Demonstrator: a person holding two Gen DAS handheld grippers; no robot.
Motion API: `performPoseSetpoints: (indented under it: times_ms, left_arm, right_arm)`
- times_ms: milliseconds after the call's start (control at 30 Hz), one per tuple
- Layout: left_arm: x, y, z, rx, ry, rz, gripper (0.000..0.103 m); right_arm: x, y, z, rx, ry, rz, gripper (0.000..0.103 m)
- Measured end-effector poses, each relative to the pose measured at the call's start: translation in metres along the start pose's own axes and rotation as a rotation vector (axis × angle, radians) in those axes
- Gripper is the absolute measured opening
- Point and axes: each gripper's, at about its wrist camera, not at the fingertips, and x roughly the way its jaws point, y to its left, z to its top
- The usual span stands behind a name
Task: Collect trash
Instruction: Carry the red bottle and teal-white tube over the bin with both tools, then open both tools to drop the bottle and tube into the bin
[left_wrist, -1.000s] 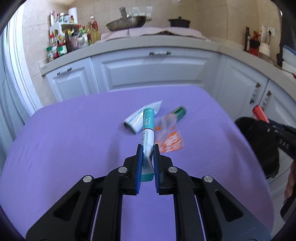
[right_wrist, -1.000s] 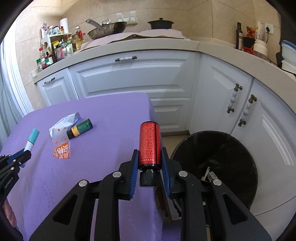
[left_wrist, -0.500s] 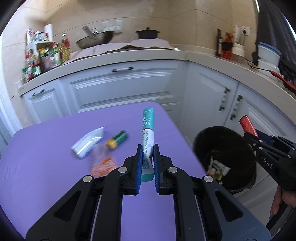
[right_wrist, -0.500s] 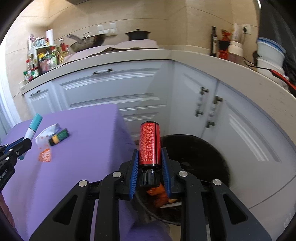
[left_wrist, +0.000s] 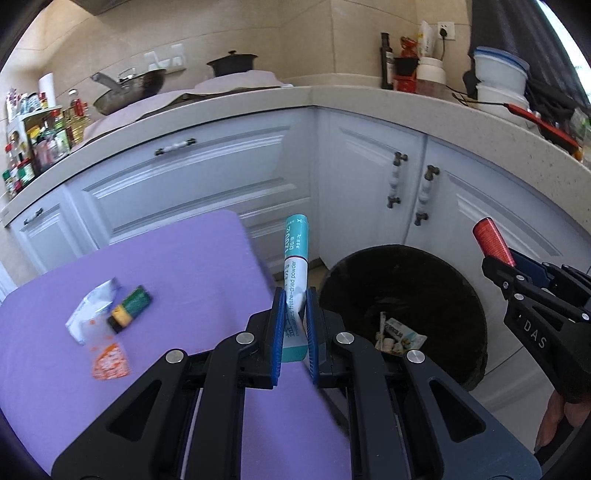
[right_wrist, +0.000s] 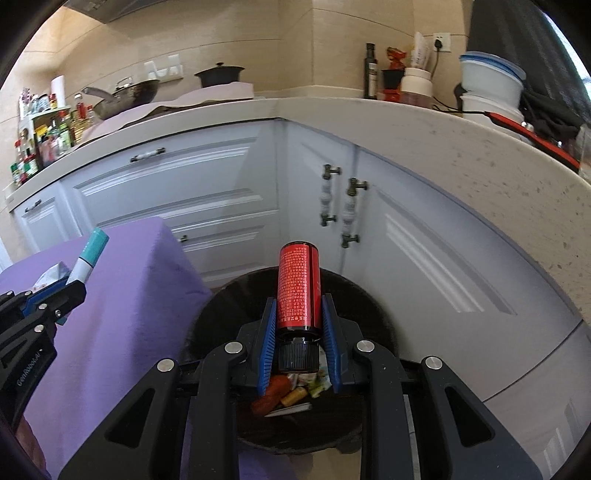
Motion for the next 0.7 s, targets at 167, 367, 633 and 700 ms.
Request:
performPoseSetpoints:
  times_ms: [167,367,633,700]
  left_arm:
    - [0.015,-0.022,0.005,0.022,0.01,-0.011,0.011]
    - [0.031,-0.042,0.009,0.039,0.023,-0.022,0.011]
    - [0.056,-0.06,0.014,0.059,0.05,-0.015,0.011]
    - [0.062,-0.064,0.016,0.063,0.055,-0.012,0.011]
  right_arm:
    - [0.007,-0.014,-0.002,0.021,0.005,-0.014,0.025]
    - [0.016,-0.028,-0.003,0.039,0.014,-0.029,0.025]
    - [0.034,-0.037,-0.004,0.056,0.037,-0.036,0.025]
    - [0.038,-0.038,-0.005,0.059,0.041,-0.036,0.025]
